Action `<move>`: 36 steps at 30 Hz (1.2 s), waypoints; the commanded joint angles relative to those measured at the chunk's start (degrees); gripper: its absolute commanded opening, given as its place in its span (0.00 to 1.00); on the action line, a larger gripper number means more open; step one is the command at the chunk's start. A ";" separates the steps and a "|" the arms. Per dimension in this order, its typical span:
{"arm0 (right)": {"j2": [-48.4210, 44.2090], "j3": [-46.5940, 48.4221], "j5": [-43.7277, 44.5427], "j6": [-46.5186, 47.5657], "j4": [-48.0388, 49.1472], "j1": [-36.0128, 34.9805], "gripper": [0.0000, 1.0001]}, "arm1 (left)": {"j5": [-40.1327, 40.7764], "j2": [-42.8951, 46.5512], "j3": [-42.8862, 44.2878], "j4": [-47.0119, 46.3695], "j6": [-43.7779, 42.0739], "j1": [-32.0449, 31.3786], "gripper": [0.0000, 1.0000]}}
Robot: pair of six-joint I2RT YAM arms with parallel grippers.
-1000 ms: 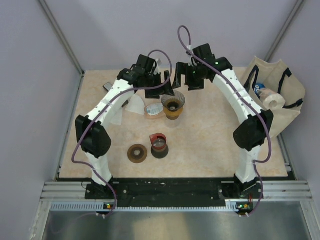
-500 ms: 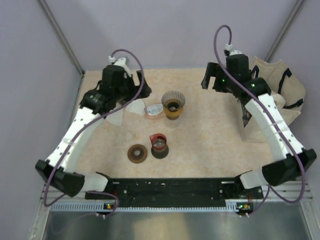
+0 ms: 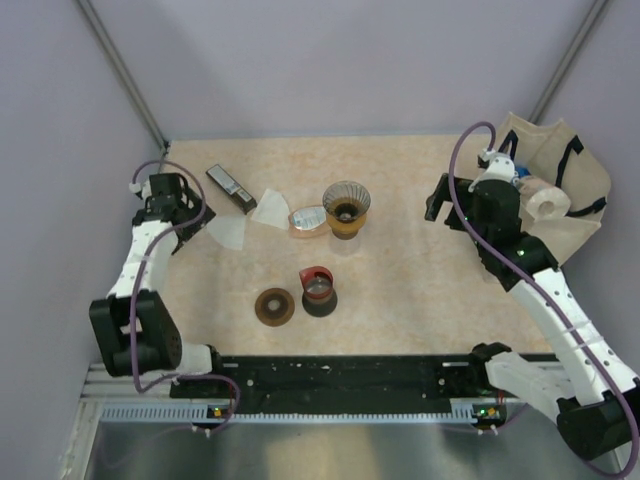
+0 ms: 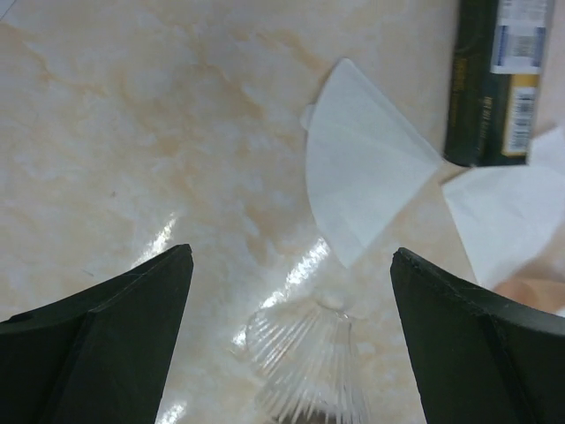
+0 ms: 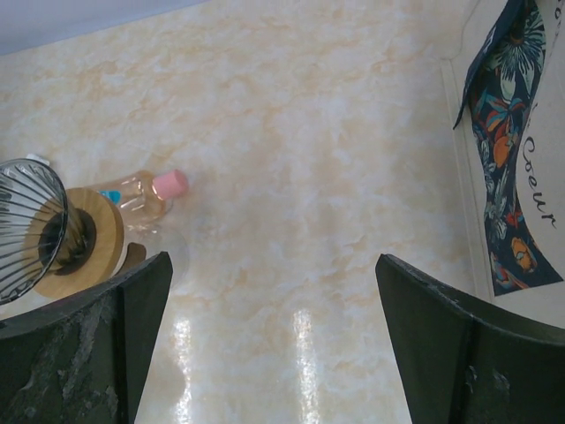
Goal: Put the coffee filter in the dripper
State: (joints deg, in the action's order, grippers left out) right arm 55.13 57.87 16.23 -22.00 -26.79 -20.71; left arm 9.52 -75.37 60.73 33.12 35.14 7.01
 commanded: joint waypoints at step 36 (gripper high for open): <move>-2.22 -1.88 3.37 3.01 4.64 0.32 0.98 | -3.81 -41.43 23.47 11.35 -4.28 -1.56 0.60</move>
State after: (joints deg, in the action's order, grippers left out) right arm 54.41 55.83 18.50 -19.49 -23.99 -20.71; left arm 4.78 -115.55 84.20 43.00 30.11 5.21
